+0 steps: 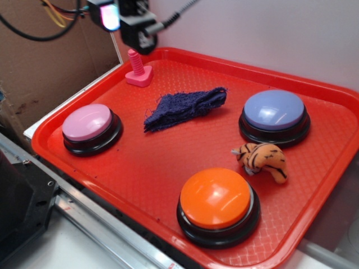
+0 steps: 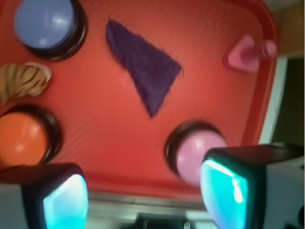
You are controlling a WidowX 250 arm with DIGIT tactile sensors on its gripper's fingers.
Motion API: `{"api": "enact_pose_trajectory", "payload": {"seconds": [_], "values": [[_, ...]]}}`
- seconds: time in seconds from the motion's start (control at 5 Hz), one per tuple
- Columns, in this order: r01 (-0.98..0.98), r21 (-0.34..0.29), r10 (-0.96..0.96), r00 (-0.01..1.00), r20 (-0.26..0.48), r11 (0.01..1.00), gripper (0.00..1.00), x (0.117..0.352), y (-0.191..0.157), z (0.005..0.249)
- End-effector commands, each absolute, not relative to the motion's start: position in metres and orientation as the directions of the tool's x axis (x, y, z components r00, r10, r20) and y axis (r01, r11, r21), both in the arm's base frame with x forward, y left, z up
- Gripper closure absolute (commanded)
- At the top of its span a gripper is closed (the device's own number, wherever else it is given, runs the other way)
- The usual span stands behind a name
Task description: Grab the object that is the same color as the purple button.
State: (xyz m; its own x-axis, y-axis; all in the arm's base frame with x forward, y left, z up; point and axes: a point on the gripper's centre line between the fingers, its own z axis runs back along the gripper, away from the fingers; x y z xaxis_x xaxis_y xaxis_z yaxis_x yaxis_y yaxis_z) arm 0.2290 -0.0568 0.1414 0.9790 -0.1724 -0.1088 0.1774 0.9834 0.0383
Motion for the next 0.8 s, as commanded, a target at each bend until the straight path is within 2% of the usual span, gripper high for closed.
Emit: {"api": "enact_pose_trajectory", "payload": {"seconds": [0.0,0.2,0.4,0.6], "values": [[0.315,0.063,-0.313,0.949,-0.037,0.947,0.0,0.257,-0.057,0.122],[0.259,0.041,-0.258,0.966,-0.014,0.965,0.0,0.273,-0.04,0.134],[0.196,0.018,-0.195,0.979,-0.056,0.98,0.0,0.279,-0.034,0.125],[0.217,0.002,-0.216,0.969,-0.117,0.976,0.0,0.275,-0.042,0.086]]}}
